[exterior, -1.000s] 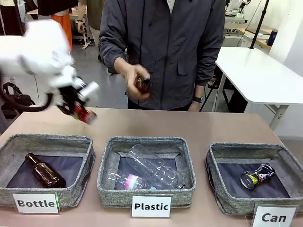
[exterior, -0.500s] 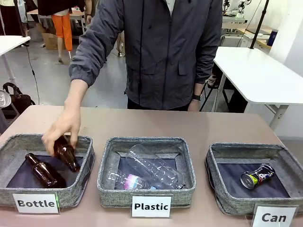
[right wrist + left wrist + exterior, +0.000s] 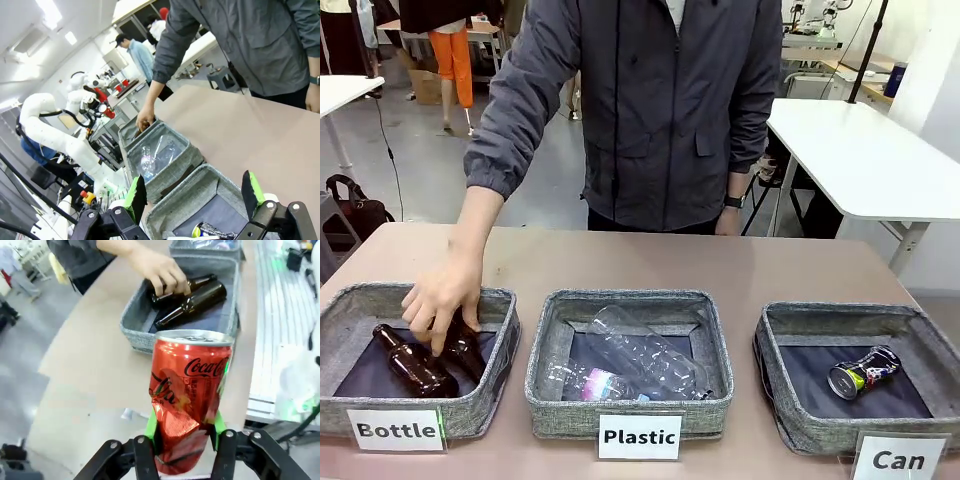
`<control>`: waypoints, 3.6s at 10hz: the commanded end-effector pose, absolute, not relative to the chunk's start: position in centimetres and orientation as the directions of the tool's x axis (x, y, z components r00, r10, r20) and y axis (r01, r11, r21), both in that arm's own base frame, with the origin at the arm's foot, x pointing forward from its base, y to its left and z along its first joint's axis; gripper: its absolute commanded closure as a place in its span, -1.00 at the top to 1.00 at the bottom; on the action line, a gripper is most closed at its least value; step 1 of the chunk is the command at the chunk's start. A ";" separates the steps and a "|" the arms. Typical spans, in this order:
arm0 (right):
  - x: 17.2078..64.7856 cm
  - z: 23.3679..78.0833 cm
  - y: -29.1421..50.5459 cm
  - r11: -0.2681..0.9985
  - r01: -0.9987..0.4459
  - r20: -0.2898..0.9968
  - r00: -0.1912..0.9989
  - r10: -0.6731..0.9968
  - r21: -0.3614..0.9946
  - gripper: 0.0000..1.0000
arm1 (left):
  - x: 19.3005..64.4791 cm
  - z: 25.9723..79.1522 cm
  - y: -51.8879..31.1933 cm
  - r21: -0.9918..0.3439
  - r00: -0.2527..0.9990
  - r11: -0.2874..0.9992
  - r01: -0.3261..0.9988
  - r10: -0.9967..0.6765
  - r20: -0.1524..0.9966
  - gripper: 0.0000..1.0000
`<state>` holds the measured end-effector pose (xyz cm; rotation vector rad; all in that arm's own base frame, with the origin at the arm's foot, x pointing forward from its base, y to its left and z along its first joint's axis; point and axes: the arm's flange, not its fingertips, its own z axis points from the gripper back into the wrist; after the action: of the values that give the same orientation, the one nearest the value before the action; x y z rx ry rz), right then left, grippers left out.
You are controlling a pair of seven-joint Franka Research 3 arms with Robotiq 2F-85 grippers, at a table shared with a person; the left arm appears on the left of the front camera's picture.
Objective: Sort the can waste into the basket.
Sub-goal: Pick up the can waste from the table and place it in the right Fabric basket.
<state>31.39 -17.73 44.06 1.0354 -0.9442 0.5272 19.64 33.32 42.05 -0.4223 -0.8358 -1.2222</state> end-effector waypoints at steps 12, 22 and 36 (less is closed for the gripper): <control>31.6 44.4 -17.6 0.439 -0.760 0.863 0.501 -0.074 0.479 1.00 | 24.9 43.7 29.7 0.176 0.023 0.216 0.960 -0.693 0.721 -0.08; 16.4 52.5 -33.7 0.630 -0.717 0.883 0.458 0.106 0.297 1.00 | 27.8 51.6 -28.5 -0.065 -0.099 -0.341 0.938 -0.442 0.891 -0.08; 10.8 49.1 -35.1 0.592 -0.741 0.852 0.497 0.166 0.317 1.00 | 34.4 44.8 -60.0 -0.085 -0.015 -0.135 0.987 -0.608 0.794 -0.07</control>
<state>11.62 -35.17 48.73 0.7541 -0.8821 0.6534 32.81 -56.16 44.34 -0.8674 -0.6404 -1.5558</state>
